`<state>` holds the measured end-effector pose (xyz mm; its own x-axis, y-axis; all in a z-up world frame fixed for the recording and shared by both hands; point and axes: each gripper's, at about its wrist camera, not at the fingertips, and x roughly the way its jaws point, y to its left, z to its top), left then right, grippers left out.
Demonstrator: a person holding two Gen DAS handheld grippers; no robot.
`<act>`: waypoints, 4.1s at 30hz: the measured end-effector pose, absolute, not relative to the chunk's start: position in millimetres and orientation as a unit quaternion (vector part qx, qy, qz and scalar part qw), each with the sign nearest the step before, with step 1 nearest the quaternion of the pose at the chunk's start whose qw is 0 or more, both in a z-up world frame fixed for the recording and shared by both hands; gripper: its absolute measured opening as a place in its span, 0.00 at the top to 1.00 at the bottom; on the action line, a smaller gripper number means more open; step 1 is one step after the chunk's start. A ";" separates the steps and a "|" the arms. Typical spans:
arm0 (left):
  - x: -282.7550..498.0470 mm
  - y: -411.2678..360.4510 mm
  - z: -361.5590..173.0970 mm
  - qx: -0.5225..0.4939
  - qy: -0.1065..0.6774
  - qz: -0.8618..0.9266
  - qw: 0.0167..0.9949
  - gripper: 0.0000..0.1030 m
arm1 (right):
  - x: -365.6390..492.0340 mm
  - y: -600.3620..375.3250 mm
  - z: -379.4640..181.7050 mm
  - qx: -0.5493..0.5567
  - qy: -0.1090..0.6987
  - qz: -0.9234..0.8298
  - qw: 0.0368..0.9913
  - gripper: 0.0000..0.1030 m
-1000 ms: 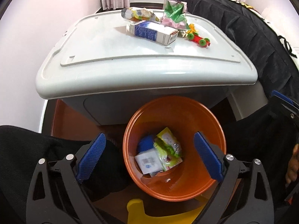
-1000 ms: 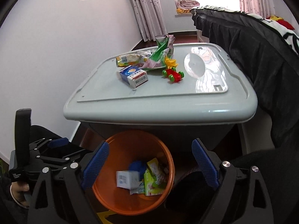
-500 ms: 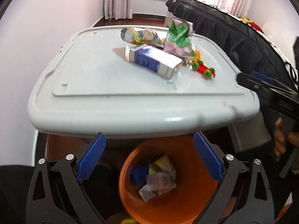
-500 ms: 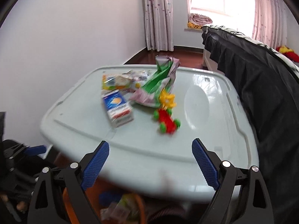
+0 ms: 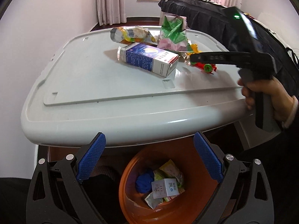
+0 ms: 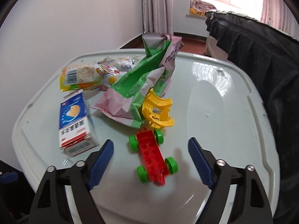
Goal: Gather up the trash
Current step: 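Grasp the red-green toy car with the right tool, then grasp the blue-and-white medicine box with the left tool while the right tool holds the toy car, then carry both items over the orange bucket and open both tools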
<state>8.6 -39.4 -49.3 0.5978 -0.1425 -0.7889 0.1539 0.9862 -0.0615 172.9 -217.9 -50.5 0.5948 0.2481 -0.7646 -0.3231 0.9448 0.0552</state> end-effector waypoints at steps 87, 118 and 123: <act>157.5 -23.7 -47.0 -0.097 0.464 0.044 0.879 0.51 | 93.3 -279.5 11.1 0.061 0.370 0.146 0.916 0.62; 14.9 0.8 43.2 -0.017 0.352 -0.019 0.936 0.51 | 57.5 -247.6 26.8 0.059 0.341 0.159 0.924 0.62; -8.4 -4.8 43.6 0.001 0.350 -0.036 0.936 0.51 | 27.4 -242.0 31.5 0.049 0.338 0.172 0.924 0.62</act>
<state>-8.4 -4.8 43.6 0.7531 -0.0657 -0.6547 0.0675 0.9975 -0.0225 27.4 -242.0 31.5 0.7121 0.3502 -0.6085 -0.2837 0.9363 0.2068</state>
